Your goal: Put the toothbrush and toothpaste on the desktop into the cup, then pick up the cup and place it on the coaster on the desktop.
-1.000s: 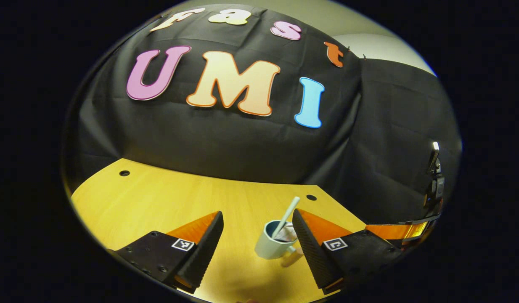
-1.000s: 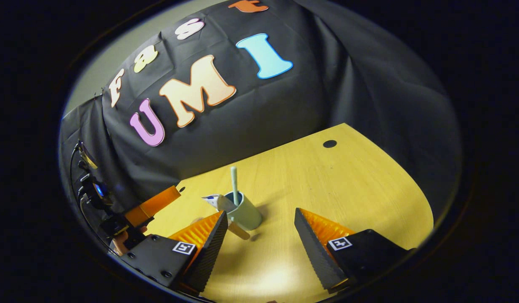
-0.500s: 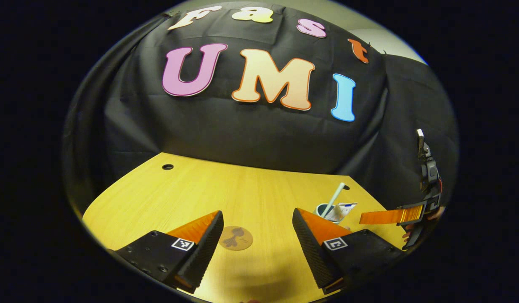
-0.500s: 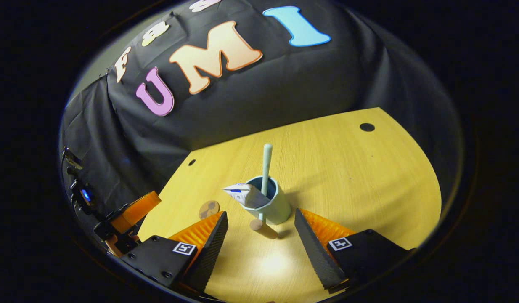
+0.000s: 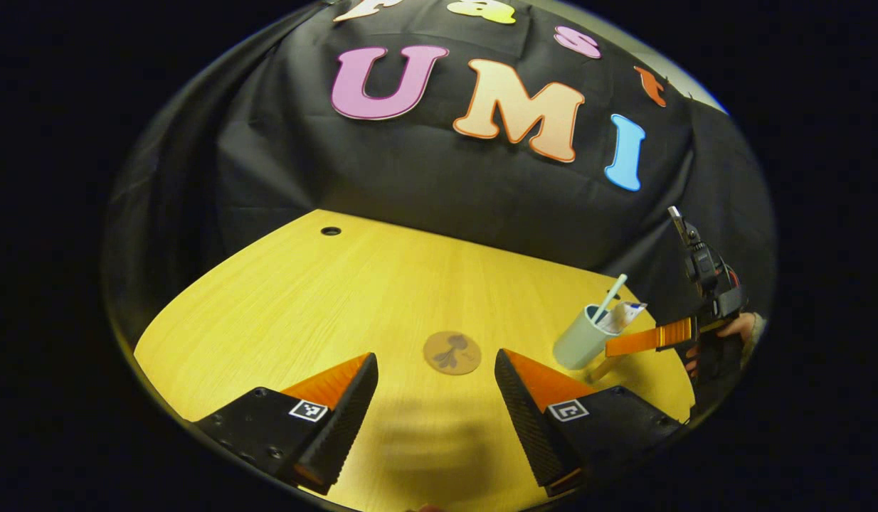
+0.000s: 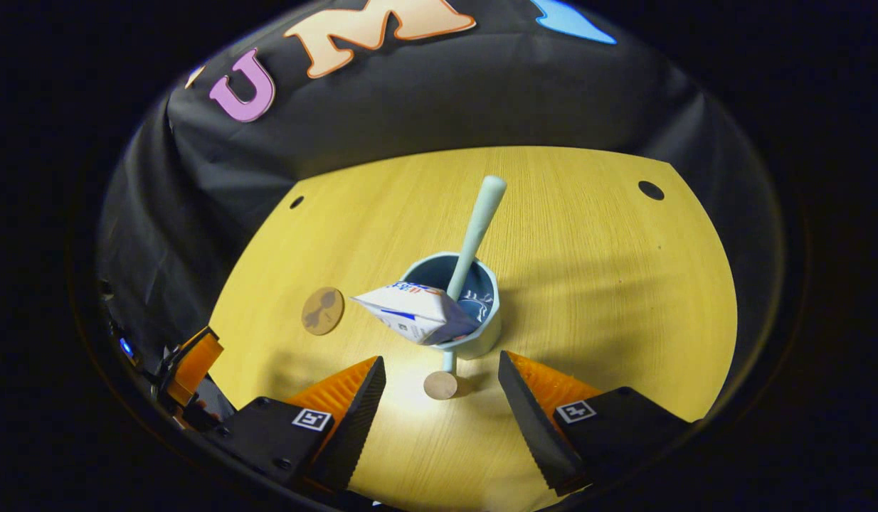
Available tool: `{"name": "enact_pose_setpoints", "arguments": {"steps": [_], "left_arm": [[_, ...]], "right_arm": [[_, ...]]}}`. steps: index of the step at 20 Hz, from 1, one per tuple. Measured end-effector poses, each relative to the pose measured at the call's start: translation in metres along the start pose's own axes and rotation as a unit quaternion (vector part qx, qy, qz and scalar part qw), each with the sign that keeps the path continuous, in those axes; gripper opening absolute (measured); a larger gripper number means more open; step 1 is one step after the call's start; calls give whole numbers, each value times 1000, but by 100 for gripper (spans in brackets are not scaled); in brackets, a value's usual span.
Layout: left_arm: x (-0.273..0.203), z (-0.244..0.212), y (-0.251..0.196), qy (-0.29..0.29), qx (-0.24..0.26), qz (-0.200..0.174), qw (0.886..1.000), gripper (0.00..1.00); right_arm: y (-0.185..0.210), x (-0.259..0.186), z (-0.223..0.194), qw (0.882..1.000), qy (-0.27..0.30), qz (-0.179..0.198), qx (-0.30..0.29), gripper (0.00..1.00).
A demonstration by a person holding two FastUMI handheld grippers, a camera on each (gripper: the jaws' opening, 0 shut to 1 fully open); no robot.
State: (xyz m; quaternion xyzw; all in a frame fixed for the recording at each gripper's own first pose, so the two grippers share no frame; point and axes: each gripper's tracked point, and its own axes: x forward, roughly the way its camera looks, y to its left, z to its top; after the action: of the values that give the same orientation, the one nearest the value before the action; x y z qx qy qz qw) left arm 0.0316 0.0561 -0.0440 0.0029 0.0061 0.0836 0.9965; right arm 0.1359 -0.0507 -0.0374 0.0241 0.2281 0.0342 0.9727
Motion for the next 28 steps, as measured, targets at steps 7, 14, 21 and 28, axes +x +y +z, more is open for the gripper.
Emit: {"name": "enact_pose_setpoints", "arguments": {"steps": [7, 14, 21, 28], "left_arm": [[-6, -8, 42, 14, -11, 31, 999, 95], [-2, -20, 43, 37, -15, 17, 999, 96], [5, -22, 32, 44, -13, -10, 999, 96], [7, -31, 32, 54, -15, -20, 998, 96]], "right_arm": [[-9, 30, -17, 996, 83, -41, -13, 82], [-13, 39, -17, 992, 111, -61, 14, 67], [-13, 38, -17, 990, 114, -84, 11, 34], [36, 23, -9, 993, 105, -53, -30, 35]]}}
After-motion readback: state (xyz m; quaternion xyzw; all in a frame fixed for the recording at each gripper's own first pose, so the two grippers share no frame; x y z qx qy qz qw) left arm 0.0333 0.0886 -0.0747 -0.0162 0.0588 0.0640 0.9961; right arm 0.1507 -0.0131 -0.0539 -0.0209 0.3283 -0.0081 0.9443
